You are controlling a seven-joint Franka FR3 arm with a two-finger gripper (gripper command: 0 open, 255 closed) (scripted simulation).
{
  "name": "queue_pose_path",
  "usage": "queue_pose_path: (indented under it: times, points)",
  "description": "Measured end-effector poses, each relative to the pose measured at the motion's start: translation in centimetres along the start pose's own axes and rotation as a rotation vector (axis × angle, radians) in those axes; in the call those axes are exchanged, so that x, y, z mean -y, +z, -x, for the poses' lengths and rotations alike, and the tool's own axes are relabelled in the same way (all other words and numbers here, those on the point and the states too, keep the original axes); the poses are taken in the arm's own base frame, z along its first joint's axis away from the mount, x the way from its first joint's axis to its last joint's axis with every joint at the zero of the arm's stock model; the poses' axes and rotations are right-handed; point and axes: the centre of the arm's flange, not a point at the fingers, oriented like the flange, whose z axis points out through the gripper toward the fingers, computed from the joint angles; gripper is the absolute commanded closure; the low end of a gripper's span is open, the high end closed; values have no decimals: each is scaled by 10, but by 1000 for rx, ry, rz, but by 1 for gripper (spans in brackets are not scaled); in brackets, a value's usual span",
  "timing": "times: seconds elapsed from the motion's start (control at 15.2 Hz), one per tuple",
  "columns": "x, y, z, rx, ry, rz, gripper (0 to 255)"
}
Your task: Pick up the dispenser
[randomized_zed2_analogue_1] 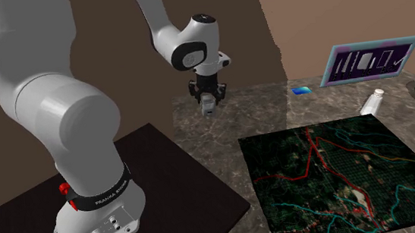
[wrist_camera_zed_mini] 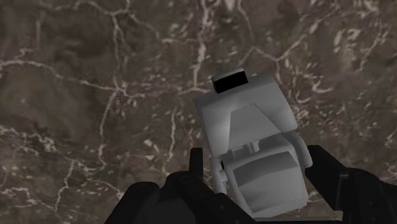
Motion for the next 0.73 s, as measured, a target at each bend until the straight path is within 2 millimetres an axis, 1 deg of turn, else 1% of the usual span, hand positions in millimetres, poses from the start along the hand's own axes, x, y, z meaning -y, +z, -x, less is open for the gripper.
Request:
queue_pose_path:
  times: [0.66, 0.73]
  points:
    - [3, -52, -10, 0, 0, 0, 255]
    - [4, -55, -11, 0, 0, 0, 255]
